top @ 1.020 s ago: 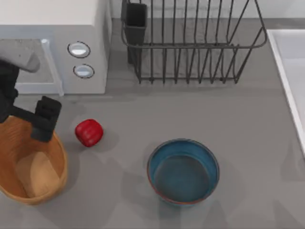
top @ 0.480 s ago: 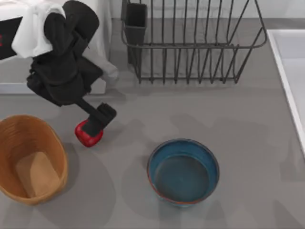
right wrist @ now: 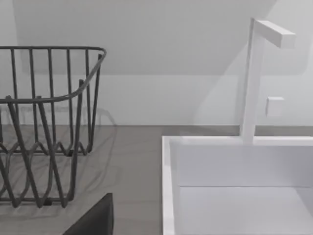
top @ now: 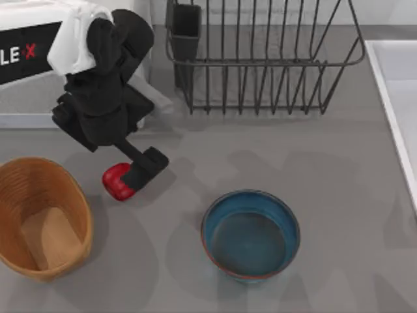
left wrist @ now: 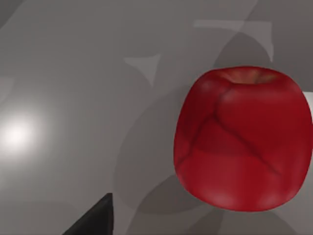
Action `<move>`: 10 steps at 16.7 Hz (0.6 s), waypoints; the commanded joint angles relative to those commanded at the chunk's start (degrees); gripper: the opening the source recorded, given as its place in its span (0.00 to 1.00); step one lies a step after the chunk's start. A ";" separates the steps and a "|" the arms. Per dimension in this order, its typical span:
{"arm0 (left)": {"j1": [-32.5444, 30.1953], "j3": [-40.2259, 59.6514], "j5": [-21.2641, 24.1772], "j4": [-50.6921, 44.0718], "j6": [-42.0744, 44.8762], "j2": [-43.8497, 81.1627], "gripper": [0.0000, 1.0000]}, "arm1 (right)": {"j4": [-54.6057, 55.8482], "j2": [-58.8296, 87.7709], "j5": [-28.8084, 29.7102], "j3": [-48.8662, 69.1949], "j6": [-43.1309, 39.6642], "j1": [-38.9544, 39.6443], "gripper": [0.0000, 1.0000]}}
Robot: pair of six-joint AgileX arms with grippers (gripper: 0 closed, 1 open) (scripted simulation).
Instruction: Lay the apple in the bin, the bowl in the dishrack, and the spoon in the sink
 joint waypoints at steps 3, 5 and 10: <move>0.13 -0.73 0.01 0.97 0.14 0.28 1.00 | 0.00 0.00 0.00 0.00 0.00 0.00 1.00; 0.16 -2.19 0.02 3.60 0.18 1.39 1.00 | 0.00 0.00 0.00 0.00 0.00 0.00 1.00; 0.46 -6.79 0.07 12.39 0.54 5.49 1.00 | 0.00 0.00 0.00 0.00 0.00 0.00 1.00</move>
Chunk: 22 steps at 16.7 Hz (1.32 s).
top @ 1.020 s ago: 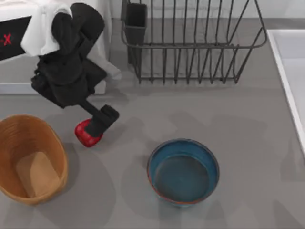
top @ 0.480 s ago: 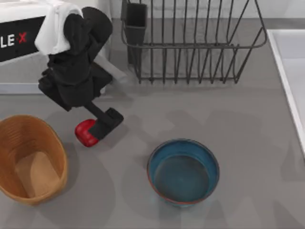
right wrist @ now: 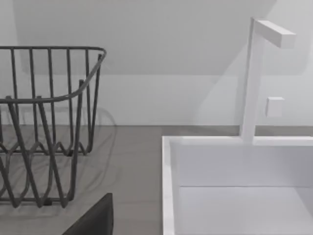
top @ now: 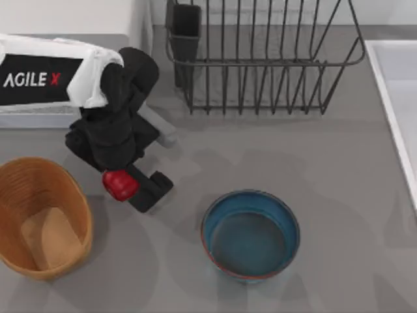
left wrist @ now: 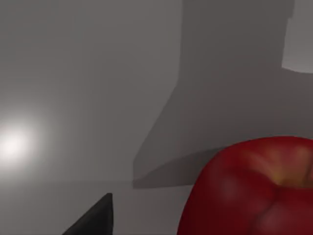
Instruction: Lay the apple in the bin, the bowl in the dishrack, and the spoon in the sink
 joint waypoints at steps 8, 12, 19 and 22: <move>0.28 -0.75 0.02 1.67 0.30 0.97 0.77 | 0.00 0.00 0.00 0.00 0.00 0.00 1.00; 0.28 -0.75 0.02 1.67 0.30 0.97 0.47 | 0.00 0.00 0.00 0.00 0.00 0.00 1.00; 0.28 -0.75 0.02 1.67 0.30 0.97 0.00 | 0.00 0.00 0.00 0.00 0.00 0.00 1.00; 0.28 -0.75 0.02 1.67 0.30 0.97 0.00 | 0.00 0.00 0.00 0.00 0.00 0.00 1.00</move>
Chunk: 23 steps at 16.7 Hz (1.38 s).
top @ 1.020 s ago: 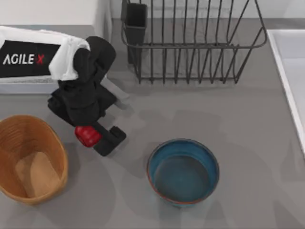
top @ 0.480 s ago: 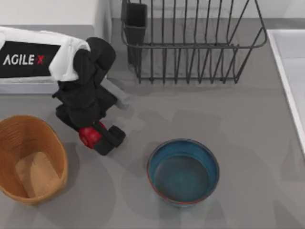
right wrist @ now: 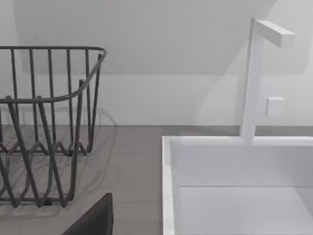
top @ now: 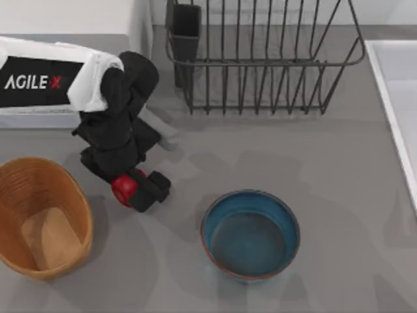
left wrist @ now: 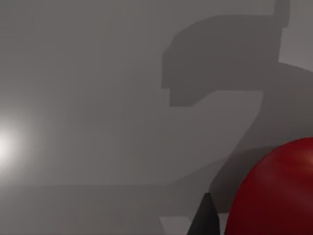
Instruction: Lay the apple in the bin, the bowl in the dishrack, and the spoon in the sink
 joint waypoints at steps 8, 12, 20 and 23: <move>-0.50 1.75 2.23 -3.28 -1.25 -1.78 0.00 | 0.00 0.00 0.00 0.00 0.00 0.00 1.00; -0.63 8.24 2.16 -13.36 -1.55 -4.81 0.00 | 0.00 0.00 0.00 0.00 0.00 0.00 1.00; -0.52 13.90 2.17 -21.73 -1.25 -7.68 0.00 | 0.00 0.00 0.00 0.00 0.00 0.00 1.00; -0.75 14.15 1.74 -22.56 0.54 -7.31 0.00 | 0.00 0.00 0.00 0.00 0.00 0.00 1.00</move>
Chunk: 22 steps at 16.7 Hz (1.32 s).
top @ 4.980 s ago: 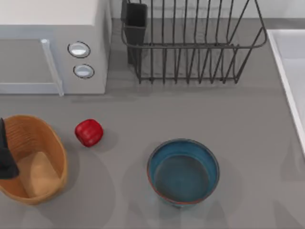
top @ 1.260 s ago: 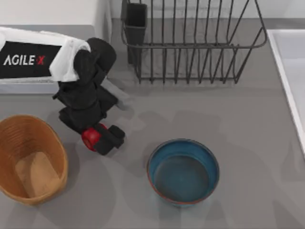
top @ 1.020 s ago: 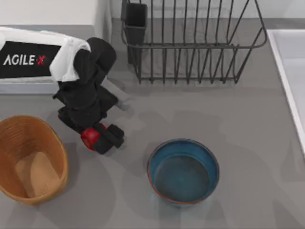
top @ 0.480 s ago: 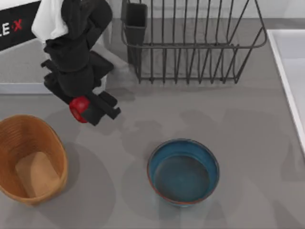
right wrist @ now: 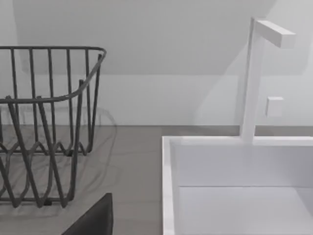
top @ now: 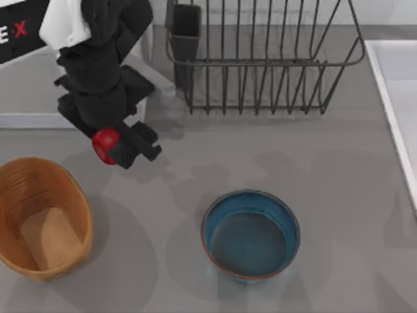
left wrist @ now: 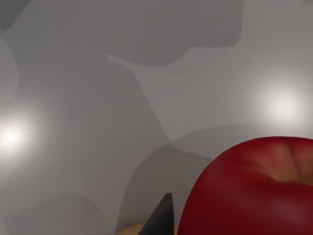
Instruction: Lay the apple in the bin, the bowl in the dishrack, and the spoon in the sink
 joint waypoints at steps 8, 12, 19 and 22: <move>-3.31 3.66 -7.41 -11.59 31.23 4.15 0.00 | 0.00 0.00 0.00 0.00 0.00 0.00 1.00; -5.57 5.47 -13.63 -19.39 58.89 5.86 0.00 | 0.00 0.00 0.00 0.00 0.00 0.00 1.00; -8.94 6.54 -24.32 -30.49 101.50 6.09 0.00 | 0.00 0.00 0.00 0.00 0.00 0.00 1.00; -9.99 6.60 -27.22 -33.34 111.54 5.57 0.00 | 0.00 0.00 0.00 0.00 0.00 0.00 1.00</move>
